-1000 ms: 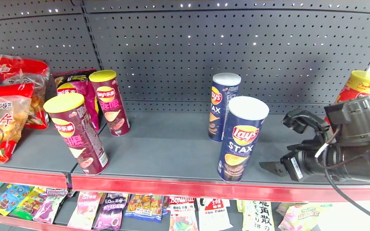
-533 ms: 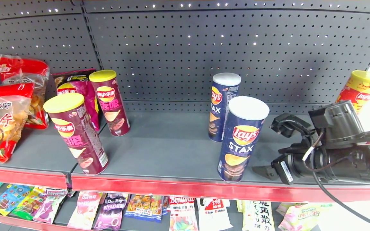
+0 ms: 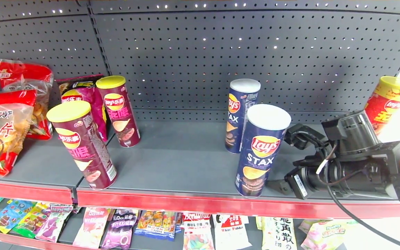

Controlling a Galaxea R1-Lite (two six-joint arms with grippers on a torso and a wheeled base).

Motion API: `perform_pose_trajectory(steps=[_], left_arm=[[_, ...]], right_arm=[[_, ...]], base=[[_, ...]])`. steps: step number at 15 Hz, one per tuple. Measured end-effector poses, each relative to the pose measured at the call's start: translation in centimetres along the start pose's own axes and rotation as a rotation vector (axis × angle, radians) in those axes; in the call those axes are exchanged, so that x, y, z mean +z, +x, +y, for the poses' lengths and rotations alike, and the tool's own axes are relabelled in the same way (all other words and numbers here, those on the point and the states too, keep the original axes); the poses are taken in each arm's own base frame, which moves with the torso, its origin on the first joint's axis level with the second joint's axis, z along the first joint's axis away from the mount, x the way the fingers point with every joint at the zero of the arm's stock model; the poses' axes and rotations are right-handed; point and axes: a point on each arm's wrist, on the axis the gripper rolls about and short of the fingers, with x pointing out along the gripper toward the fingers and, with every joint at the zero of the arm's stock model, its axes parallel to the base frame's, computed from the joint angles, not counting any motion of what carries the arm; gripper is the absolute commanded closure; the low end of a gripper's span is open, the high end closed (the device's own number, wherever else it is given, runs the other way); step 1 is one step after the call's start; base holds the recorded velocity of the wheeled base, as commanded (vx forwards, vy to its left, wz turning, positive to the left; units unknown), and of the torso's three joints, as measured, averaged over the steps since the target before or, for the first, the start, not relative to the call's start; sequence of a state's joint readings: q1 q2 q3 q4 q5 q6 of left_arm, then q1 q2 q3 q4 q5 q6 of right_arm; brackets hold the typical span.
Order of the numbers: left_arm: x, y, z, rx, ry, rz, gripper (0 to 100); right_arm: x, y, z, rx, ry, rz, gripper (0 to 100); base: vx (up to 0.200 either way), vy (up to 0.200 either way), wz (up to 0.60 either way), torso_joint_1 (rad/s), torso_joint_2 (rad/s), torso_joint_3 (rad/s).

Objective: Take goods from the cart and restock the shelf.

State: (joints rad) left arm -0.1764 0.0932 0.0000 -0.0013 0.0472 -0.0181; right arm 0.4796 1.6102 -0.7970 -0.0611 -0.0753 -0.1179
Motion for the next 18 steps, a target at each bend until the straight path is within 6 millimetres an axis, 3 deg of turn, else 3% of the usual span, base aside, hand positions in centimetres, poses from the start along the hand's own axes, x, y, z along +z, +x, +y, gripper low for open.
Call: perform_pose_trajectory(steps=[18], left_arm=[[0.0, 0.0, 0.0, 0.001, -0.002, 0.000, 0]], right_arm=[[1.1, 0.8, 1.7, 0.028, -0.009, -0.009, 0]], base=[[0.000, 0.000, 0.00, 0.000, 0.00, 0.000]])
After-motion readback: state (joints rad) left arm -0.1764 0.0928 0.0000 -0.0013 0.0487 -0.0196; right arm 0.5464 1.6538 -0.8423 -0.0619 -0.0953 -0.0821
